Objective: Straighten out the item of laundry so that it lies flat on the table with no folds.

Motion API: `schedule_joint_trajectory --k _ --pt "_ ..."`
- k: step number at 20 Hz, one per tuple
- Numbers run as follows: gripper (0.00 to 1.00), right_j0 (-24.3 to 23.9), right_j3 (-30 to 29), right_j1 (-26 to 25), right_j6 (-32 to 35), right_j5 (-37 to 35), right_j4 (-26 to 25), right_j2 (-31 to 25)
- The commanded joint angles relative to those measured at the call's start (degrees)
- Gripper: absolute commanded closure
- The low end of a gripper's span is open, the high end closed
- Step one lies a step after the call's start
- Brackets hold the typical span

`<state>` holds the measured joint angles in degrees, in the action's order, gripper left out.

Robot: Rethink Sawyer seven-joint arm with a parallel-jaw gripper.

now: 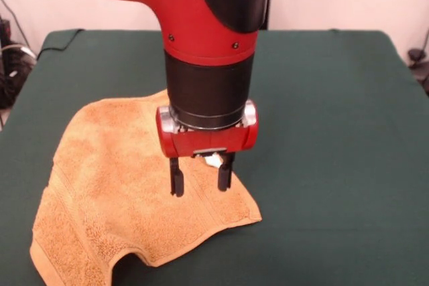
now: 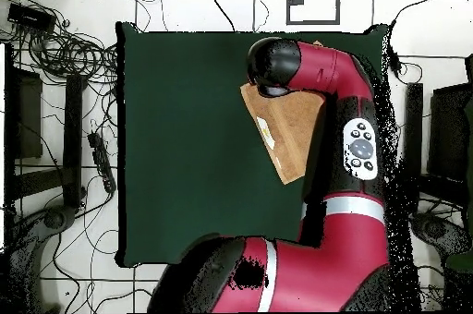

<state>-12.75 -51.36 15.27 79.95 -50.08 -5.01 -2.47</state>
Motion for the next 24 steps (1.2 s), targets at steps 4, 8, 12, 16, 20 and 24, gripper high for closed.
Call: schedule_joint_trajectory --k 4,8,12,16,20,24 --pt "0.0 2.57 1.62 -4.14 15.75 2.57 1.96 -0.74" --pt "0.0 2.7 0.26 -3.77 15.86 3.31 2.01 -0.29" --pt "0.0 2.72 -0.61 -3.5 15.8 3.26 2.47 -0.28" --pt "0.0 3.02 -2.09 -3.55 16.63 4.12 2.94 -0.33" --pt "0.0 4.0 -3.15 -3.44 17.64 4.71 3.03 0.22" --pt "0.0 4.46 -4.97 -3.27 17.16 6.01 3.27 0.0"
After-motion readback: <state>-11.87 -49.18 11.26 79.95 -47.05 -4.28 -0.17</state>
